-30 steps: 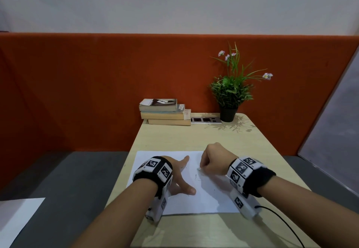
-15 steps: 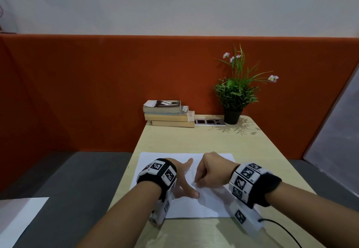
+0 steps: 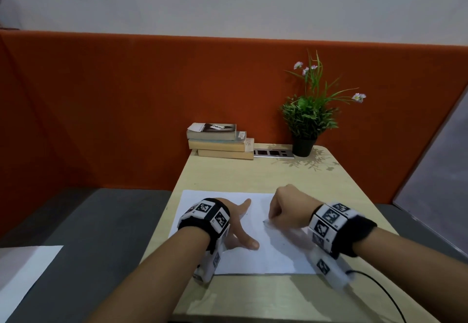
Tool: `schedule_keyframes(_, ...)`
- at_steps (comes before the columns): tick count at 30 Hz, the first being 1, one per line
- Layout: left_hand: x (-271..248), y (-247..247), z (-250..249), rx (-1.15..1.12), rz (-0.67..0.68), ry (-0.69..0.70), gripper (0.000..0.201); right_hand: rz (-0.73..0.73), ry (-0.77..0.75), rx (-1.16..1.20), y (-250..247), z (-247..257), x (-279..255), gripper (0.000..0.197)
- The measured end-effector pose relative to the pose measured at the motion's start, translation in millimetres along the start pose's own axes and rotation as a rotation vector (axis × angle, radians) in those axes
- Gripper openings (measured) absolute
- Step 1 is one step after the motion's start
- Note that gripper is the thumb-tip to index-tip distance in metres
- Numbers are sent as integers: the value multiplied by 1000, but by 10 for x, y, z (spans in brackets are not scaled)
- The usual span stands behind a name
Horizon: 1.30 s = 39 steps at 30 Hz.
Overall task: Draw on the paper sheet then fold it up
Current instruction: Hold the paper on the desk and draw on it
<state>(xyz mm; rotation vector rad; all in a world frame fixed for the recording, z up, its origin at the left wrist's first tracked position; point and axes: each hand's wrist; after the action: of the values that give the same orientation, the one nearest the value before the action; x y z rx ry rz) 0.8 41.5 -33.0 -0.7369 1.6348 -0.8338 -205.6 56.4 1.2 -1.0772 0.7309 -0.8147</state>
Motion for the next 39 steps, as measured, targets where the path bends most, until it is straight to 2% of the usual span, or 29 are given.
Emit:
schedule_keyframes(3,2,-11,-6,-14,20,1,154,-46,46,1,-13,-63,46,12)
schedule_keyframes(8,-5,9,-8,-14,-10,-10,148,128,-79,75,104,141,-113,10)
schedule_keyframes(12,-41,-6,-24,-12,11,-11,147,-38,16,32,21,45,176,10)
schedule_keyframes(14,-33,-10,-39,1,8,-11,146,-70,26,64,63,100,253,11)
schedule_keyframes(18,-8,26,-36,28,-47,7,117,58,-46,117,179,274,199,12)
schedule_keyframes(19,-7,34,-25,26,-52,20,116,56,-32,112,157,273,220,11)
schedule_keyframes(22,-11,20,-4,9,-24,29,135,-53,51,91,57,206,372,10)
schedule_keyframes(23,-26,8,-11,8,-24,35,135,-76,60,78,48,210,401,10)
schedule_keyframes(25,-63,11,-41,19,-53,45,114,-55,43,81,84,262,396,8)
schedule_keyframes(27,-61,42,-47,40,-97,37,78,21,5,140,159,340,301,9)
schedule_keyframes(29,-65,66,-39,45,-101,23,64,70,-33,162,190,389,202,12)
schedule_keyframes(31,-89,60,-32,17,-88,23,75,49,-27,157,164,367,188,12)
schedule_keyframes(33,-162,15,-13,30,-71,32,107,16,-22,144,131,332,209,9)
schedule_keyframes(35,-247,-53,45,94,-45,14,129,-5,-20,145,118,304,229,9)
schedule_keyframes(39,-387,-135,241,136,-4,-77,130,15,-12,114,128,276,230,9)
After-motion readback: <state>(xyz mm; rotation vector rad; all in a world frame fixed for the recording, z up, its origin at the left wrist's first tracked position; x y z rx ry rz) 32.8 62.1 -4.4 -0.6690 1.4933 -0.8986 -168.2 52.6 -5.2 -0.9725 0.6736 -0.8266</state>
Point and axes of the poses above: each hand's wrist, its own x-axis towards the middle knuckle, its own y-axis out of the palm, z = x × y, and after that the axes turned 5 degrees about -y, right-handed
